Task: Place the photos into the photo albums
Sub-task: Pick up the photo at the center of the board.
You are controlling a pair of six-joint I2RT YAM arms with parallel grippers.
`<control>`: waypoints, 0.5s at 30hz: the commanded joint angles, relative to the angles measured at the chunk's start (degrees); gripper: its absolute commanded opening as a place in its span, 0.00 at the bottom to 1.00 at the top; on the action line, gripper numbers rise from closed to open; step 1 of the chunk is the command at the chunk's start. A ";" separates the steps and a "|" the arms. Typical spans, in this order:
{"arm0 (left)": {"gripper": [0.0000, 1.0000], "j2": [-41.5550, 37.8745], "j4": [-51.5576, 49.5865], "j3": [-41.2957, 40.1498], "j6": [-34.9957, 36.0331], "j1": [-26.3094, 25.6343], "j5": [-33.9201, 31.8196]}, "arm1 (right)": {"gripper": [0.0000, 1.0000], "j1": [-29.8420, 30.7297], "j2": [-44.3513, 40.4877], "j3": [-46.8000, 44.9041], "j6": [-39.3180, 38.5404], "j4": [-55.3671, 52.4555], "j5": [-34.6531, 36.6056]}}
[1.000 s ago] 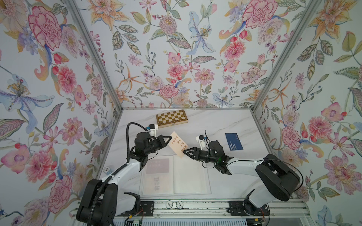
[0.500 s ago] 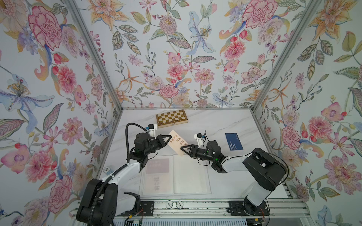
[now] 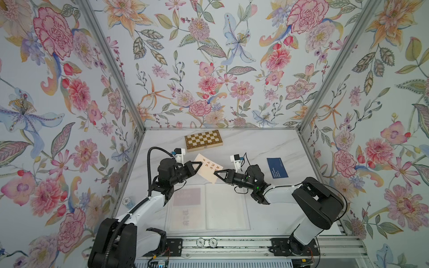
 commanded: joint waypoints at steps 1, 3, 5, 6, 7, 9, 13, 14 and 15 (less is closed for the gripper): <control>0.00 -1.14 -2.70 -1.17 2.18 0.49 0.07 | 0.00 0.09 -2.01 0.87 -1.18 -0.63 0.27; 0.03 -1.45 -3.98 -0.92 2.98 0.49 -0.11 | 0.00 0.13 -2.95 0.89 -1.67 -1.76 0.21; 0.23 -2.00 -6.69 -0.29 4.62 0.57 -0.99 | 0.00 -0.05 -4.25 0.75 -2.28 -3.78 0.23; 0.31 -2.47 -8.63 0.10 5.71 0.68 -1.50 | 0.00 -0.14 -5.09 0.59 -2.71 -5.26 0.28; 0.35 -2.78 -10.33 0.48 6.77 0.77 -2.05 | 0.00 -0.34 -5.91 0.45 -3.22 -6.67 0.27; 0.41 -3.82 -14.88 1.51 9.63 1.08 -3.44 | 0.00 -0.85 -8.19 0.23 -4.84 -11.45 0.26; 0.42 -4.92 -21.15 2.52 13.64 1.66 -5.27 | 0.00 -1.76 -13.66 0.79 -9.57 -23.96 1.50; 0.43 -5.05 -22.39 2.62 14.48 1.79 -5.68 | 0.00 -2.07 -15.03 1.35 -11.04 -28.49 2.02; 0.43 -5.18 -23.72 2.76 15.29 1.80 -6.06 | 0.00 -2.39 -16.35 2.14 -12.57 -33.00 2.73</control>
